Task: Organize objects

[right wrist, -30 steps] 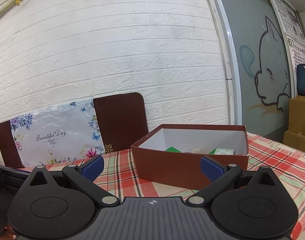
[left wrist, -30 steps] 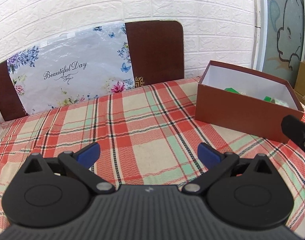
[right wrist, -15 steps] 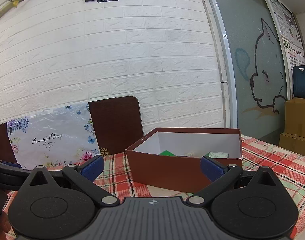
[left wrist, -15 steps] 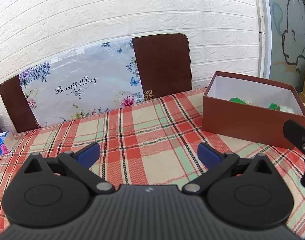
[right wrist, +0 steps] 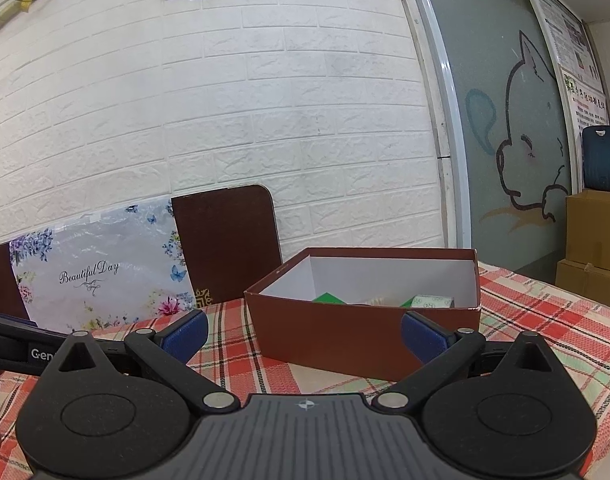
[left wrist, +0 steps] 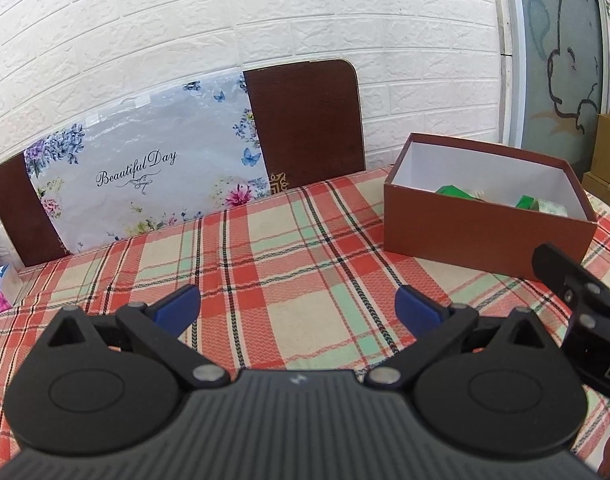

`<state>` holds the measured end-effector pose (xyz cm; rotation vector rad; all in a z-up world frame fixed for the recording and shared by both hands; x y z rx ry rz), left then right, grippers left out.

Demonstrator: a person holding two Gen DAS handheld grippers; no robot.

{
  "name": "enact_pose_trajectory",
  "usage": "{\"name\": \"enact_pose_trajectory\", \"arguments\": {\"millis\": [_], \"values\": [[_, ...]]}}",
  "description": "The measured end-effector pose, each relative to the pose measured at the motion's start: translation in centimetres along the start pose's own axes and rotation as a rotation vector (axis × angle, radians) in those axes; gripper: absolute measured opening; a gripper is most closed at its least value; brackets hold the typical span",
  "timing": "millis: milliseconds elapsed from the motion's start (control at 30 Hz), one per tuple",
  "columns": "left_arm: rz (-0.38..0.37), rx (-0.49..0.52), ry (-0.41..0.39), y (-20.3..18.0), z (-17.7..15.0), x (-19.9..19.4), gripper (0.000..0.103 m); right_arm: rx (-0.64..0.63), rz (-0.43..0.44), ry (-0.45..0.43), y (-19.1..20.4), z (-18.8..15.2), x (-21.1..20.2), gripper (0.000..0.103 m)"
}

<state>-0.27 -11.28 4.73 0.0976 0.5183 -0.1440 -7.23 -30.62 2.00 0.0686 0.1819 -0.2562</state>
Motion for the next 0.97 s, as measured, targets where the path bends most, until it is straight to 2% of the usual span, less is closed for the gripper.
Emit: {"name": "enact_pose_trajectory", "arguments": {"millis": [733, 967], "values": [[-0.005, 0.010, 0.044, -0.1, -0.4, 0.8, 0.103, -0.009, 0.004, 0.023, 0.1, -0.5, 0.4, 0.101], [-0.058, 0.016, 0.062, -0.2, -0.9, 1.1, 0.103, -0.013, 0.005, 0.027, 0.1, -0.5, 0.6, 0.101]]}}
Point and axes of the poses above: each gripper's, at about its wrist camera, not at the fingertips, and x roughly the way its jaws point, y to its left, z to its top, the point moved 3 cm from there along x, roughly the way its jaws point, and after that the axes turned 7 degrees about -x, right-handed, at the moved point
